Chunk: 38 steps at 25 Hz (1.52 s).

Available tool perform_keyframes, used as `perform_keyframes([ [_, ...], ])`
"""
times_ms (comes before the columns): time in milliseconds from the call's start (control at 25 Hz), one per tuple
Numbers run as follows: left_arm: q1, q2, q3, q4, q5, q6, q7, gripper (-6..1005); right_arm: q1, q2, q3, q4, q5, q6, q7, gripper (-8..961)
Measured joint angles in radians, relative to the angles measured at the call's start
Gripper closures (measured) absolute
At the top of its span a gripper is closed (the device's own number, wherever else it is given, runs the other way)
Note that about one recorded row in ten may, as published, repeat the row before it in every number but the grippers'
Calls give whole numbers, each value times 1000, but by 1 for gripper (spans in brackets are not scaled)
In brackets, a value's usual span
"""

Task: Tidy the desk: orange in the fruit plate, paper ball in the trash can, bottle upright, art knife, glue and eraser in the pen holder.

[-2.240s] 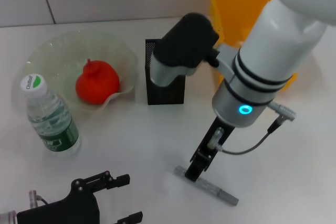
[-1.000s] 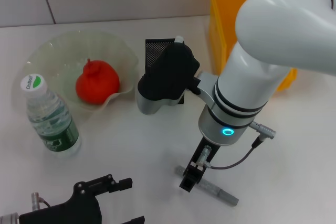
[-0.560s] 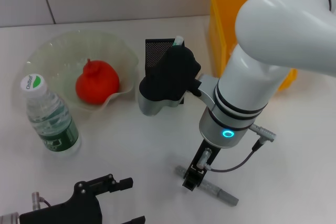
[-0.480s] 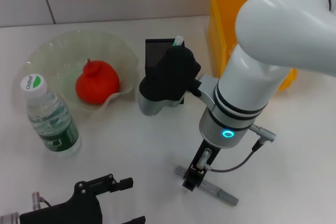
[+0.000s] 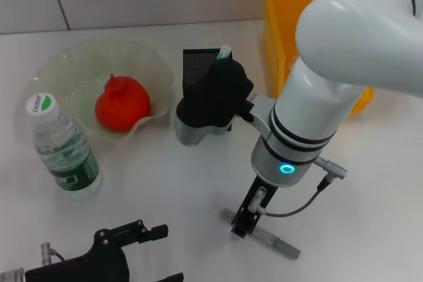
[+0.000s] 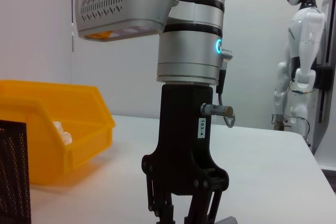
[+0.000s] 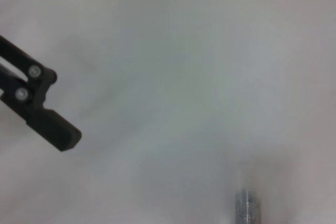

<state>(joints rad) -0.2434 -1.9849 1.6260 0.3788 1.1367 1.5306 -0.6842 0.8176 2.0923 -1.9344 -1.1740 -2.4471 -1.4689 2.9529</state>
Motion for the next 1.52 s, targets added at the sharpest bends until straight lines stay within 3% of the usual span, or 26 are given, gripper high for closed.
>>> perform_keyframes([
  [240, 0, 0, 2, 0, 0, 0, 0, 304, 0, 0, 0, 3, 2, 0, 0, 638],
  [1200, -1, -3, 4, 2, 0, 0, 0, 302, 30, 0, -27, 24, 28, -6, -6, 781],
  [1400, 1, -2, 2, 4, 0, 0, 0, 301, -1, -6, 30, -51, 17, -11, -13, 812],
  [1520, 1, -2, 1, 5, 0, 0, 0, 301, -43, -10, 139, -166, -20, -36, -32, 813],
])
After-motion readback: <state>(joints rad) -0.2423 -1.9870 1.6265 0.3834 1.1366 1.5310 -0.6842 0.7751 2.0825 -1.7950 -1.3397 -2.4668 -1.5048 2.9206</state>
